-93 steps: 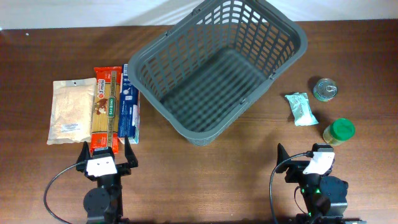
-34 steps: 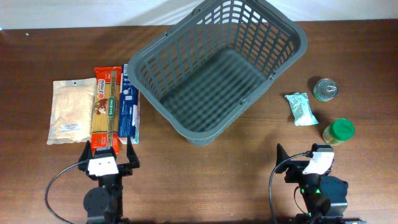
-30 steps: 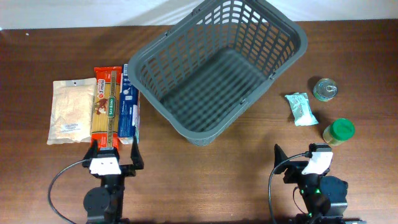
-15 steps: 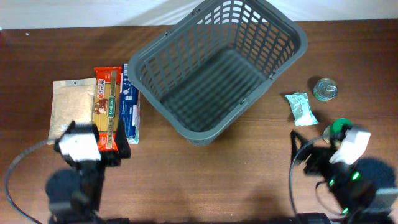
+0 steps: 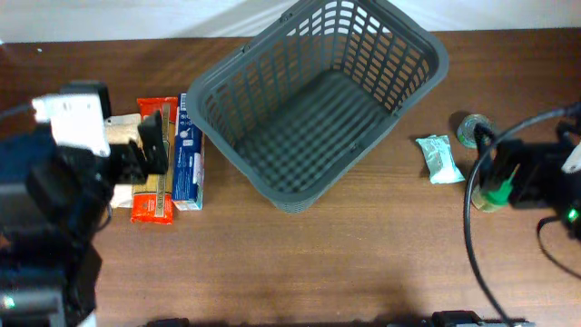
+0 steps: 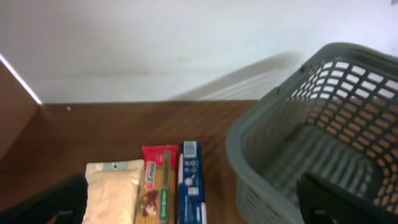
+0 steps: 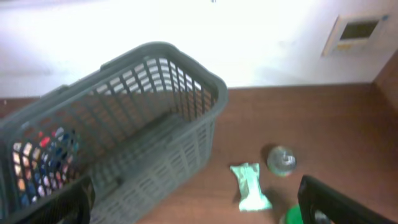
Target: Pack container
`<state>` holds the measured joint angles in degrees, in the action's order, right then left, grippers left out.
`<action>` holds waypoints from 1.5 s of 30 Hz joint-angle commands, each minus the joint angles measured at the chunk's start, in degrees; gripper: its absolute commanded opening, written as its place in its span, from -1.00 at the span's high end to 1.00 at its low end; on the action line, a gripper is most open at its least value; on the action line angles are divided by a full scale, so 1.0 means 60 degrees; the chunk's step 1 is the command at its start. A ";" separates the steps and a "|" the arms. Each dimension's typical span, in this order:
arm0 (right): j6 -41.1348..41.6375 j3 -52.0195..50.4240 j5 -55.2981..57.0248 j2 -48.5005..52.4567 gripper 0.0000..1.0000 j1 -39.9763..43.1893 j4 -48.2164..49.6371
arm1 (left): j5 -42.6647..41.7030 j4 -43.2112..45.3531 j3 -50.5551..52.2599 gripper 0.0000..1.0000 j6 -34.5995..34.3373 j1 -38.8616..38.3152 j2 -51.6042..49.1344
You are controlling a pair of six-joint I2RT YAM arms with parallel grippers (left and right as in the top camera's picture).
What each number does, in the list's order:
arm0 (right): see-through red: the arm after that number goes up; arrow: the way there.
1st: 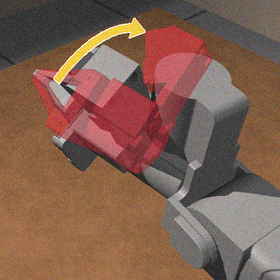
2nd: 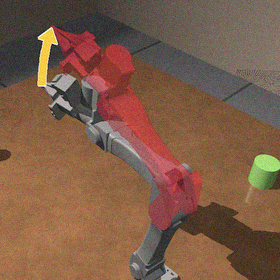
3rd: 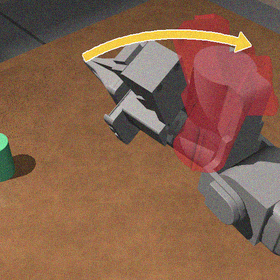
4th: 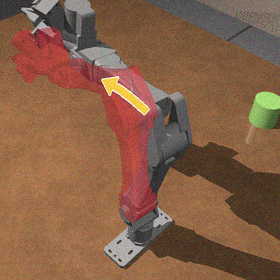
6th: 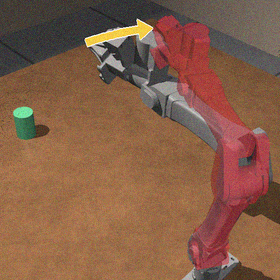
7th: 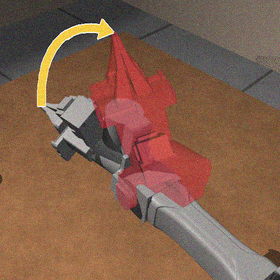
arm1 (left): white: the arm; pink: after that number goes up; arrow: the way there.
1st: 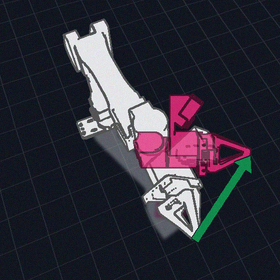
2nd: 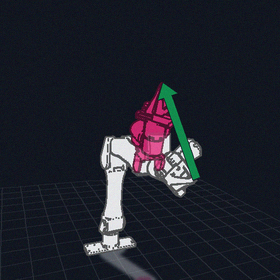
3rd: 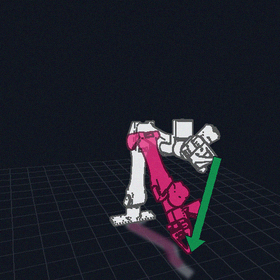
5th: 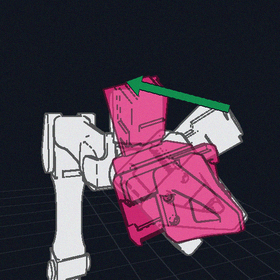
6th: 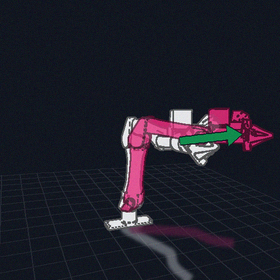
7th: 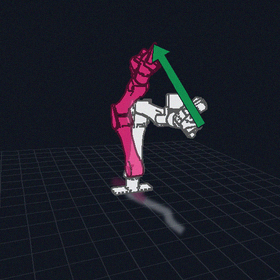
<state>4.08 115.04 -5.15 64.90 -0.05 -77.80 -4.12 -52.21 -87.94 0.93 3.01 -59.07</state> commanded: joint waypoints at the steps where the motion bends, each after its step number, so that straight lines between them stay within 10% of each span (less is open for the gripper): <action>1: -0.0142 0.1552 0.0153 0.1577 -0.97 -0.0036 -0.0532 | -0.0280 -0.0379 -0.0754 -0.99 0.0146 0.0022 -0.0747; 12: 0.0525 0.5034 -0.0390 0.5927 -0.97 0.0273 -0.1960 | 0.0437 -0.0860 -0.0903 -0.99 0.0146 0.0022 -0.1461; 45: -0.2291 0.5042 -0.3340 0.8761 -0.98 0.1133 0.0386 | 0.0404 -0.0925 -0.0903 -0.99 0.0142 0.0022 -0.1504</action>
<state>-8.08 144.57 -21.34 114.54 7.64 -76.16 -2.33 -57.69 -92.38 1.08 3.01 -67.83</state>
